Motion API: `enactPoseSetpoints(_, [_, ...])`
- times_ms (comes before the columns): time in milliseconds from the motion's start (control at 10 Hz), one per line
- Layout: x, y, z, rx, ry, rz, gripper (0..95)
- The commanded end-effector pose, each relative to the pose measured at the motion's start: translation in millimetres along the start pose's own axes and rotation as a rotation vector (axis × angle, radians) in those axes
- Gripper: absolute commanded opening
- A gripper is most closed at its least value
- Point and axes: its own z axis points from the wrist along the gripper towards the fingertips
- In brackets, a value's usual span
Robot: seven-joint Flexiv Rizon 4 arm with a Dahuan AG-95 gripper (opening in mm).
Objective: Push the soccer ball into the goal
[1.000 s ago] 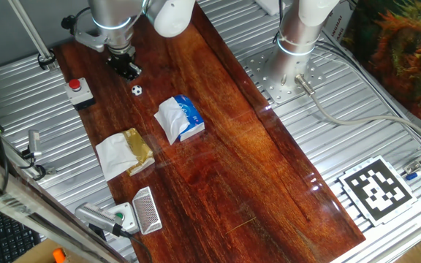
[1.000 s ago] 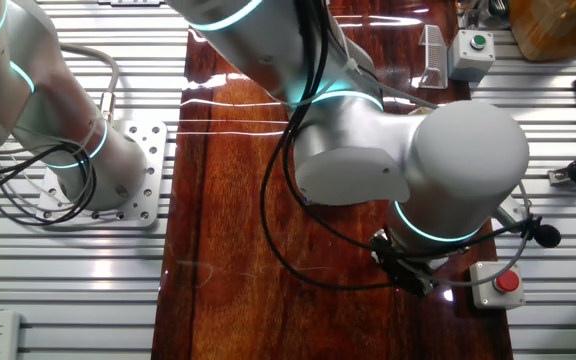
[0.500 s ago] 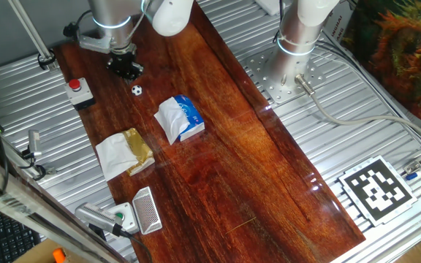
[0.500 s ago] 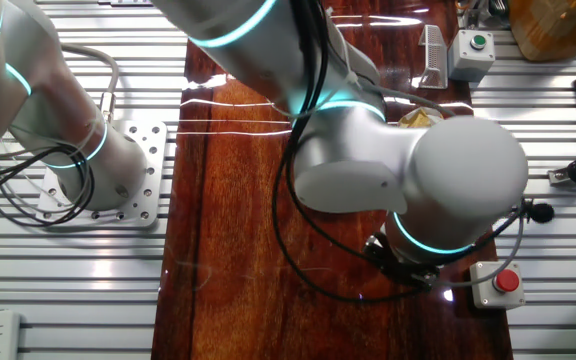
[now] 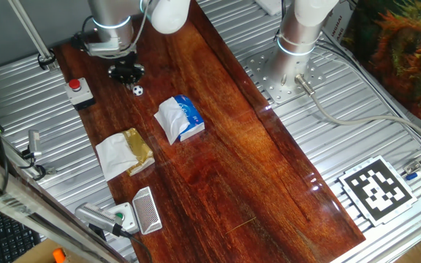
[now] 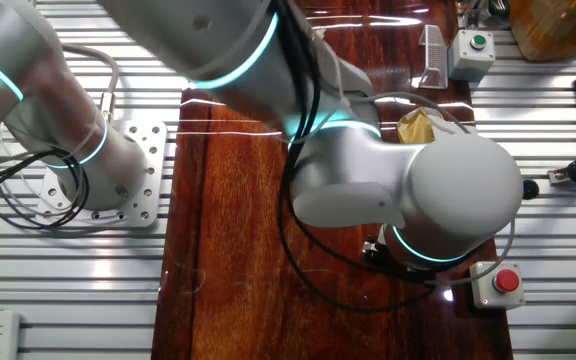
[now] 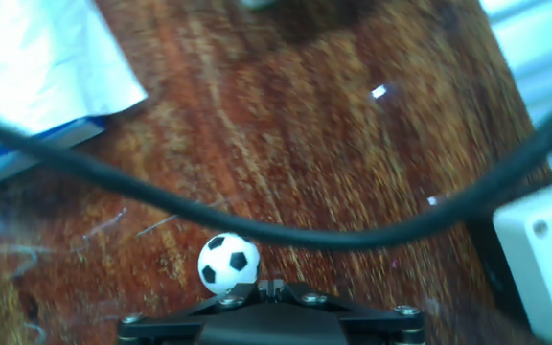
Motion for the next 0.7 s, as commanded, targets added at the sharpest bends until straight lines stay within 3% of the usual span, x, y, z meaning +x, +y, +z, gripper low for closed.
enactPoseSetpoints(100, [1.3,-0.1,0.0,0.004,0.001,-0.066,0.0])
enactPoseSetpoints(300, [8.2,0.7,-6.2,-0.013,0.015,-0.092,0.0])
enactPoseSetpoints(700, [16.3,3.3,-12.5,-0.018,0.038,-0.099,0.0])
